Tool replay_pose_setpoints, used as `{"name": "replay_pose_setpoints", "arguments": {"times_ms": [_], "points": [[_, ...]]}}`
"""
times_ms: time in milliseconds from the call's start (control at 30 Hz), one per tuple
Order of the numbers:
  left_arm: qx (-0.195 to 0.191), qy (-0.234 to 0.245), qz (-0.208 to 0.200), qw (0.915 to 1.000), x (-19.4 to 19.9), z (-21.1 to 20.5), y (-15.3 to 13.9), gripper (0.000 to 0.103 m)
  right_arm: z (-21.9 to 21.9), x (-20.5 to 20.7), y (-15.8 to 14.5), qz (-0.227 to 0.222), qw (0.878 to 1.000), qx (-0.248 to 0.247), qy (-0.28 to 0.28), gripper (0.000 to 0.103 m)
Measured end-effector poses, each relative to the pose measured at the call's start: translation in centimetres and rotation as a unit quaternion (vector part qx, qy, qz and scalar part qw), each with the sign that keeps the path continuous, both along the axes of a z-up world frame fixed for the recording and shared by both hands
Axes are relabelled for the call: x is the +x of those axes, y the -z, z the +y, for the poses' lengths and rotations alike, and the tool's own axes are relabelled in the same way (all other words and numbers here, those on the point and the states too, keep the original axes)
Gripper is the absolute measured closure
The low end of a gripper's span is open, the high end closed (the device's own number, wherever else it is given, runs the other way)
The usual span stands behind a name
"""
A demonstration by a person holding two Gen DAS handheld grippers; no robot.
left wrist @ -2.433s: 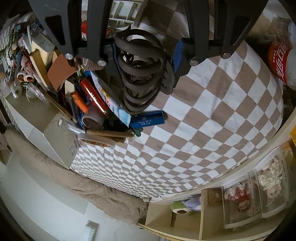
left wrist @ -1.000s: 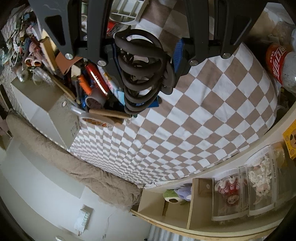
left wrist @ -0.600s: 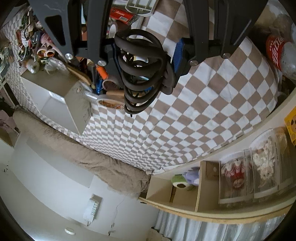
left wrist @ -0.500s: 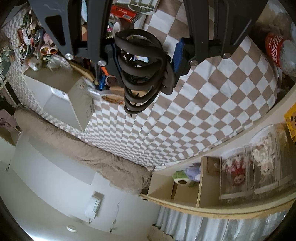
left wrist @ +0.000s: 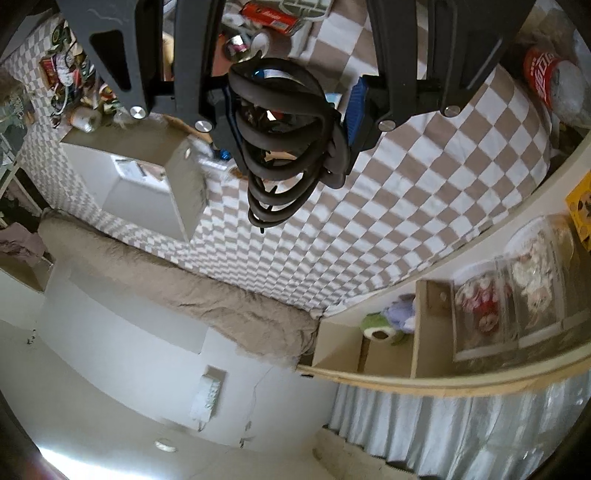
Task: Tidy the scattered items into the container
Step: 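Lift the black coil and floral pouch and carry both over the white box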
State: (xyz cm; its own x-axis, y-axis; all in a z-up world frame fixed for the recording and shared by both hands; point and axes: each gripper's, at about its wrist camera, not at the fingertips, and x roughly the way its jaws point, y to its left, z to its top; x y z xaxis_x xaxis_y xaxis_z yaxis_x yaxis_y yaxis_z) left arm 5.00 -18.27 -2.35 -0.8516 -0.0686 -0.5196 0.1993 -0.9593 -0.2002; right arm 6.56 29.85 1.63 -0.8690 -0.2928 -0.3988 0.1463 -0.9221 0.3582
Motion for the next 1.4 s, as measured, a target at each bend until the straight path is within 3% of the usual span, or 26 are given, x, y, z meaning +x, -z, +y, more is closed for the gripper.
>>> {"name": "replay_pose_setpoints", "arguments": {"times_ms": [433,867,1133,1400], "points": [[-0.02,0.096,0.057,0.9935,-2.5,7.2,-6.4,0.058,-2.4,-2.1,-2.8,0.014,0.997,0.023,-0.066,0.094],[-0.044,0.202,0.09,0.9743,-7.5,15.6,-12.0,0.058,-6.5,-5.7,-6.4,0.019,0.991,0.062,-0.12,0.094],[-0.046,0.24,0.091,0.9654,-11.1,19.3,-13.7,0.058,-7.5,-8.6,-8.1,0.018,0.99,0.06,-0.13,0.094],[-0.035,0.269,0.063,0.9605,-15.0,22.3,-12.7,0.058,-7.6,-13.4,-6.8,-0.02,0.992,0.058,-0.114,0.094]]}}
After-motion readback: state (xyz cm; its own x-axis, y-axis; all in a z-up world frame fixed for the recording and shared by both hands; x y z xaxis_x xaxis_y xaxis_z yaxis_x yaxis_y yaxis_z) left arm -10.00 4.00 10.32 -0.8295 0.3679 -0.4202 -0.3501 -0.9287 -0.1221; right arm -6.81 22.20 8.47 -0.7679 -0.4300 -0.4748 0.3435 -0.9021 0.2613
